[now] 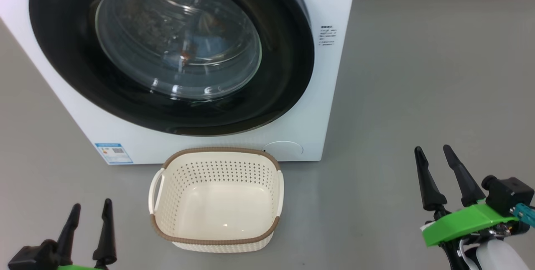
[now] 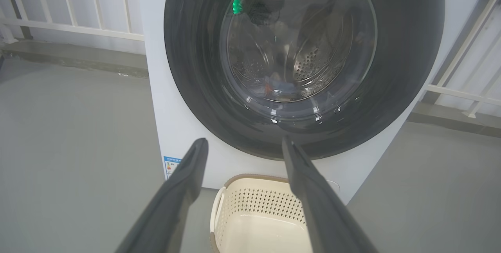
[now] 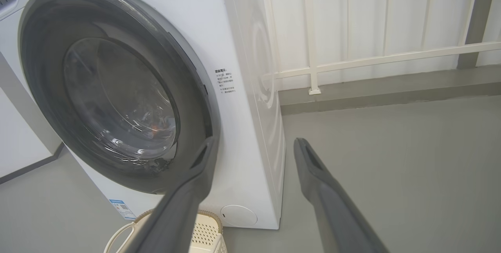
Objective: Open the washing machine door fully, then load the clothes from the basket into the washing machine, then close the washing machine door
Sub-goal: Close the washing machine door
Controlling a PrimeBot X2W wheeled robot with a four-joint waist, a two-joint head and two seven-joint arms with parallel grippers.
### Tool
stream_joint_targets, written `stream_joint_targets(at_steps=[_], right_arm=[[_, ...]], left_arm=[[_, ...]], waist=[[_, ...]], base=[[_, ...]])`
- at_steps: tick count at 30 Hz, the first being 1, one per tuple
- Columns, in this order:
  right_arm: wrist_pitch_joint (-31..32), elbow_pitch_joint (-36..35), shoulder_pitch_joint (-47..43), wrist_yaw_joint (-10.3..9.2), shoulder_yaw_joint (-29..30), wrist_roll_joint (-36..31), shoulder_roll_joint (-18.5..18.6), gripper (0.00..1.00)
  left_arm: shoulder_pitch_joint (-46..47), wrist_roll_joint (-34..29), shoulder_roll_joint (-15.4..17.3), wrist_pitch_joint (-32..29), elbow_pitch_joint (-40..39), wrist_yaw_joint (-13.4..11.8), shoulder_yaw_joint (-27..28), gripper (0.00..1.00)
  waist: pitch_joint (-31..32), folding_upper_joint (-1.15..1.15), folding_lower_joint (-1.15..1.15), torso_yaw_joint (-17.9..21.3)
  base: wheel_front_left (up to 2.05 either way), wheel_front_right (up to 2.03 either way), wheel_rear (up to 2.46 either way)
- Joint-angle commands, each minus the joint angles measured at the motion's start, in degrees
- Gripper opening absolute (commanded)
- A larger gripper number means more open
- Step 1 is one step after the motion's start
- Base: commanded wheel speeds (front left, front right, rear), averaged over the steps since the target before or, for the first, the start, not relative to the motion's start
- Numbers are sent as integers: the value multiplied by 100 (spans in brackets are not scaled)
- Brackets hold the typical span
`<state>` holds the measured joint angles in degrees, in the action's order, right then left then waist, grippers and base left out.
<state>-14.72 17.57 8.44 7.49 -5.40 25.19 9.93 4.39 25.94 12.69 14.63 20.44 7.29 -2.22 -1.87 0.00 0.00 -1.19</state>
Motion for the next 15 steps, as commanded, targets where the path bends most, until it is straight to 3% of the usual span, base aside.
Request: stream_joint_targets(at_steps=[1, 15], right_arm=[[-28, -181, -48, 0, -78, 53, 97, 100], [-28, -283, -478, 0, 138, 43, 193, 100]], left_arm=[[50, -59, 162, 37, -73, 20, 280, 100], [-358, -235, 159, 37, -189, 20, 650, 100]], waist=[[58, 0, 0, 92], [151, 0, 0, 290]], base=[[0, 0, 0], [0, 0, 0]])
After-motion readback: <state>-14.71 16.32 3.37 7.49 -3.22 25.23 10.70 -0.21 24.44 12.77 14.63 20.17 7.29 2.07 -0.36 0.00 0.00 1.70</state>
